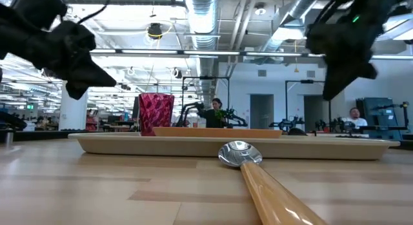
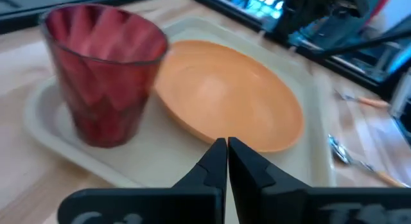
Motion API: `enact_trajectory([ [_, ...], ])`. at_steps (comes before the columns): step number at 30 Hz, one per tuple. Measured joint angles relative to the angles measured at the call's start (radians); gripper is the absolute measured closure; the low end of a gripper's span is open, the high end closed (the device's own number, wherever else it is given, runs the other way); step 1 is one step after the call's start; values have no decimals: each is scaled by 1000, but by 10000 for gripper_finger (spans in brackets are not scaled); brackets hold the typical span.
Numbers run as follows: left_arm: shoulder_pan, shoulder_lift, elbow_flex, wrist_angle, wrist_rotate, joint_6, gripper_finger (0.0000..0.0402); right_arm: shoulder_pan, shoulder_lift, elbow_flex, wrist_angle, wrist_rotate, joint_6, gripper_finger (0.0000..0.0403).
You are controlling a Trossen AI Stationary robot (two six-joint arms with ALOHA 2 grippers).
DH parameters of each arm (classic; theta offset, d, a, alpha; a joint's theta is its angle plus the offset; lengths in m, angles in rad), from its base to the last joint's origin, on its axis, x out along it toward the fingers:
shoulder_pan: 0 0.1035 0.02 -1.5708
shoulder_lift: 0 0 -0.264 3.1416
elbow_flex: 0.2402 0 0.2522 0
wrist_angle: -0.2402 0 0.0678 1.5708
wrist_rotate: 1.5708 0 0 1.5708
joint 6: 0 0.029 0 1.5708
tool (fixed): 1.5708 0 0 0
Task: Pick and place plate/cup/fork/spoon on tray
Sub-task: Put the orange fork to the right of the gray serving tray
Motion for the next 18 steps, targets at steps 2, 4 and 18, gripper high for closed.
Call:
enact_trajectory([
  [2, -11, -45, -31, 2, 23, 13, 401, 123, 23, 0, 46, 18, 101, 399],
  [4, -17, -81, -51, -3, 39, 27, 401, 245, 56, 0, 88, 32, 197, 399],
  [18, -31, -149, -69, 7, 97, 116, 401, 699, 475, 349, -153, -160, 806, 328],
])
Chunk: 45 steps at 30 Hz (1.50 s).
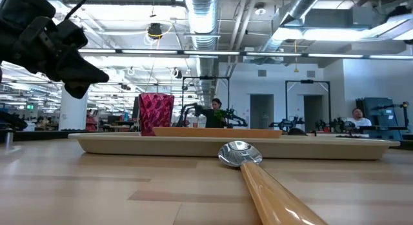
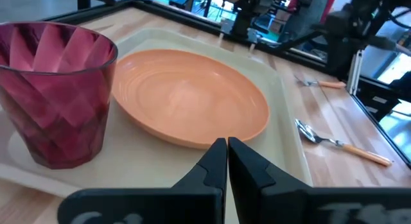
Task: Pick and place plate/cup/fork/spoon on tray
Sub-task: Put the orange fork to the right of the gray serving tray
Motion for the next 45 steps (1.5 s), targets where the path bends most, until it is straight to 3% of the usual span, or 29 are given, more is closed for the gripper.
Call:
enact_trajectory([
  [6, 0, 0, 0, 0, 0, 0, 401, 38, 104, 35, -14, -108, 103, 250],
  [11, 0, 1, 0, 0, 1, 0, 401, 48, 142, 35, -16, -118, 111, 231],
  [21, 0, 3, 0, -1, 0, 0, 401, 60, 173, -9, 1, -157, 131, 251],
  [28, 0, 3, 0, -2, 0, -5, 401, 58, 166, -84, 138, -158, 132, 264],
  [40, 0, 3, 0, -2, -2, -3, 401, 42, 127, -90, 149, -147, 130, 371],
  [45, 0, 3, 0, -2, -2, 0, 401, 17, 86, -90, 151, -137, 129, 374],
])
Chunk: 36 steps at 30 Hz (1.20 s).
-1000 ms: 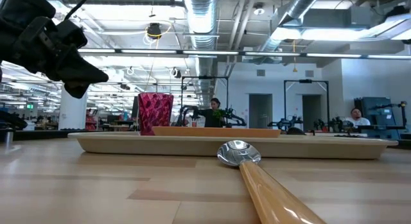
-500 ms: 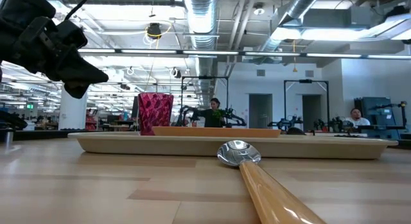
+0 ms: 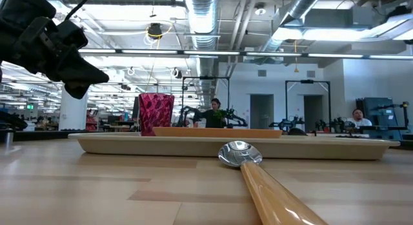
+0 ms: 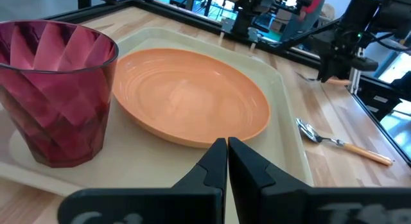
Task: Pick and place plate/cup/fork/spoon on tray
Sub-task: Put the orange fork to the right of the gray serving tray
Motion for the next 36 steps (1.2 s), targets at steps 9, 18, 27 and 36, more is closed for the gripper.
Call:
enact_trajectory([
  [9, 0, 0, 0, -1, -9, 11, 401, -137, -125, 1, -2, 73, -28, 371],
  [18, 0, 0, -1, -3, -25, 56, 401, -488, -200, 37, -131, 94, -235, 369],
  [27, 0, 0, -1, -3, -25, 85, 401, -919, -154, 37, -161, 84, -637, 371],
  [36, 0, 0, -1, -3, -19, 82, 401, -1129, -47, 37, -188, 33, -797, 372],
])
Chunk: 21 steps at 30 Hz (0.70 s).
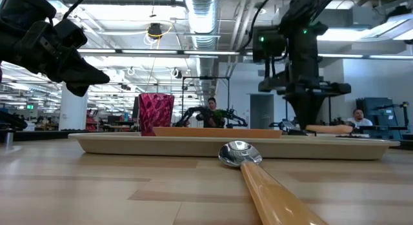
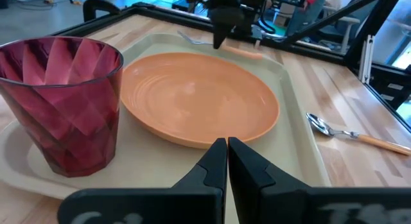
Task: Pick and place plate/cup/fork/spoon on tray
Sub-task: Put the orange fork to the right of the gray serving tray
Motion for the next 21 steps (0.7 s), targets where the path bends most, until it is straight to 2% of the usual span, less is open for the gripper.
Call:
enact_trajectory([
  [9, 0, 0, 0, 0, 2, -2, 401, -48, 33, -1, -54, -10, 8, 373],
  [21, 0, 0, 0, 1, 10, -11, 401, -55, 60, -43, -21, -6, 23, 370],
])
